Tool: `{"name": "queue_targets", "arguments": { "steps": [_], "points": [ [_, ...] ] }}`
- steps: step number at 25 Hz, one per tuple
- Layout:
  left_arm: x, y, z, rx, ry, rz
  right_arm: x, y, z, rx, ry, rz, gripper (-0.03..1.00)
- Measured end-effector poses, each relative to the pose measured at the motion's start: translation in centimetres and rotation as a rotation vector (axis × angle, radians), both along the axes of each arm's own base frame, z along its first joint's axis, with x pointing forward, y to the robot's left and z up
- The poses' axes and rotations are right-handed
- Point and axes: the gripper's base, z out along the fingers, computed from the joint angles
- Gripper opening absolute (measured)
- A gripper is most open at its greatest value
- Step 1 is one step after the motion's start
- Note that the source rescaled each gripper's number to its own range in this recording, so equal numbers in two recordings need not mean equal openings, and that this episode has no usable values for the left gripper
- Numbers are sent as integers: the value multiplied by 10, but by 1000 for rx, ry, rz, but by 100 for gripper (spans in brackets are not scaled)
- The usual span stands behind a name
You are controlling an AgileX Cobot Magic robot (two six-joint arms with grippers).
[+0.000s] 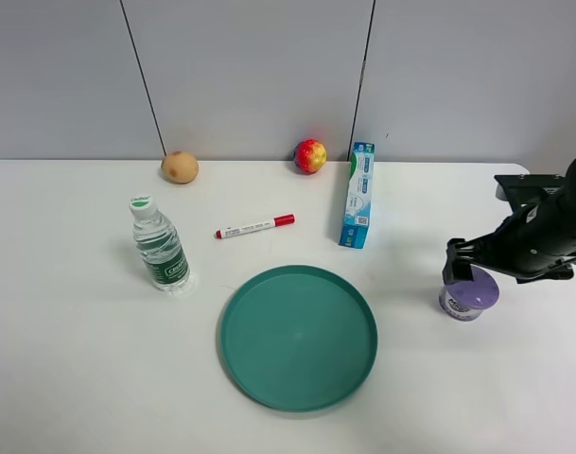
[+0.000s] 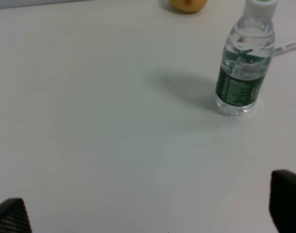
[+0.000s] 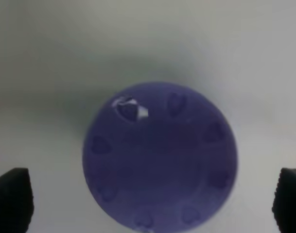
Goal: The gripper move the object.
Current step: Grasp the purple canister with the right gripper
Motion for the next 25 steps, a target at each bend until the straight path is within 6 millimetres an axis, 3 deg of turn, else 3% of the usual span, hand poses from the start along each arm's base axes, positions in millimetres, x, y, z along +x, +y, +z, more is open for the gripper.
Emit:
{"name": "queue_targets", "arguments": {
  "steps": [25],
  "points": [
    [0, 0, 0, 0, 0, 0, 11, 4, -45, -8, 89, 8, 100]
  ]
}}
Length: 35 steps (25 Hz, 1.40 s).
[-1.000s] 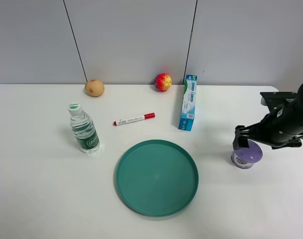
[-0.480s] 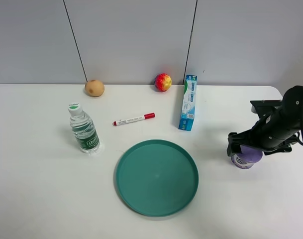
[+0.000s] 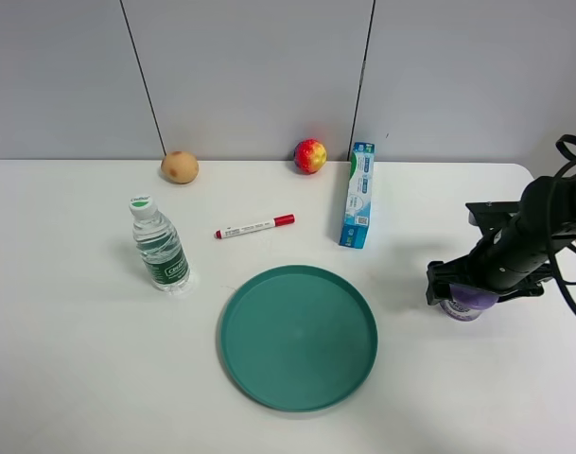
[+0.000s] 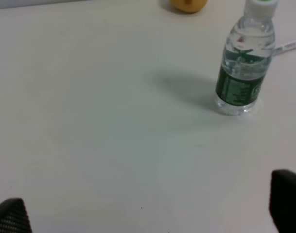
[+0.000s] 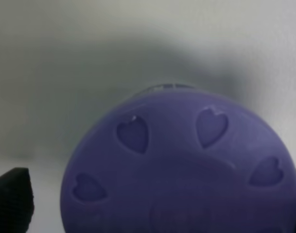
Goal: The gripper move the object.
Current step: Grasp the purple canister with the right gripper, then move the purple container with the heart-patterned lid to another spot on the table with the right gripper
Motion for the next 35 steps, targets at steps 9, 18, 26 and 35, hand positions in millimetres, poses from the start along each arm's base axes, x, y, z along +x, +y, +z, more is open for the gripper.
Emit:
{"name": "queue_targets", "arguments": {
  "steps": [9, 18, 26, 35],
  "points": [
    [0, 0, 0, 0, 0, 0, 1, 0, -1, 0, -6, -1, 0],
    [0, 0, 0, 0, 0, 0, -1, 0, 4, -2, 62, 3, 1],
    [0, 0, 0, 0, 0, 0, 17, 13, 70, -32, 27, 155, 1],
    [0, 0, 0, 0, 0, 0, 30, 100, 149, -36, -116, 523, 1]
  ]
}}
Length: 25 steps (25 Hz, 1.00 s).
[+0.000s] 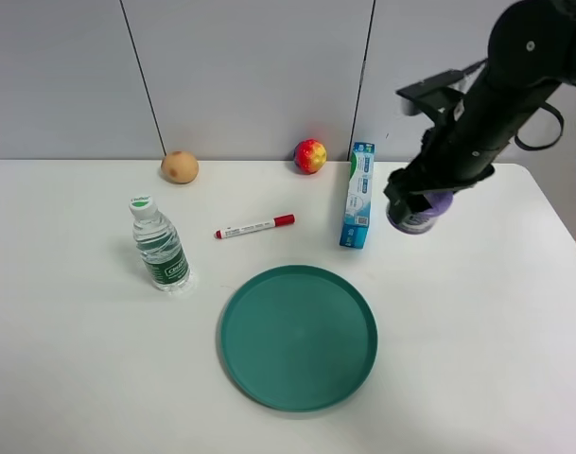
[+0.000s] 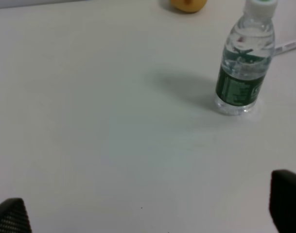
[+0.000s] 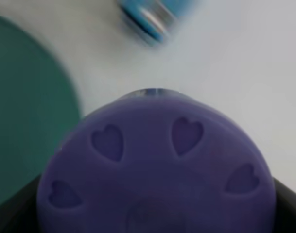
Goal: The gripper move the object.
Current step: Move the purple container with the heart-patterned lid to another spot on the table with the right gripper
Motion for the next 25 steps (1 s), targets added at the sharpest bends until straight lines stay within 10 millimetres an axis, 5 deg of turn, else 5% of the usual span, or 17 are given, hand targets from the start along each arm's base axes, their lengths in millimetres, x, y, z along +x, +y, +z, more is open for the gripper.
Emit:
{"name": "queue_targets", "arguments": {
  "steps": [8, 18, 25],
  "points": [
    [0, 0, 0, 0, 0, 0, -19, 93, 40, 33, -14, 345, 1],
    [0, 0, 0, 0, 0, 0, -48, 224, 33, 33, -30, 691, 1],
    [0, 0, 0, 0, 0, 0, -85, 283, 3, 47, 14, 861, 1]
  ]
}}
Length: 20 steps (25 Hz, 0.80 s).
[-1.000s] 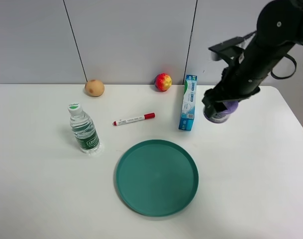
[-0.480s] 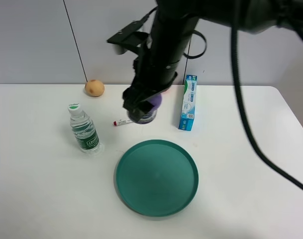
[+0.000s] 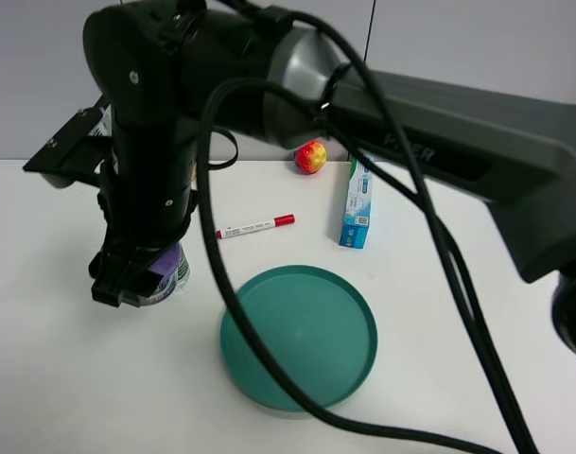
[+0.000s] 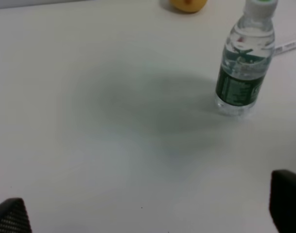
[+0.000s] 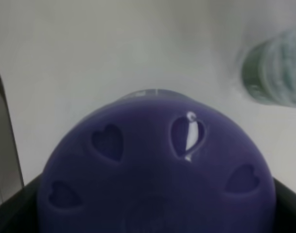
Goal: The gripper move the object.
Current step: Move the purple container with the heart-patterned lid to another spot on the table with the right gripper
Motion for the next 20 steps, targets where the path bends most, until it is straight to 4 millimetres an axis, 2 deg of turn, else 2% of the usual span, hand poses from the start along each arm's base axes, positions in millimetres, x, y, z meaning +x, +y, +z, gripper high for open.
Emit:
{"name": "queue_targets", "arguments": {
  "steps": [5, 11, 16, 20],
  "points": [
    [0, 0, 0, 0, 0, 0, -9, 15, -32, -68, 8, 106, 1],
    [0, 0, 0, 0, 0, 0, -22, 29, -57, -106, 9, 225, 1],
    [0, 0, 0, 0, 0, 0, -21, 39, -92, -137, -3, 324, 1],
    [0, 0, 0, 0, 0, 0, -17, 45, -101, -103, -43, 336, 1]
  ]
}}
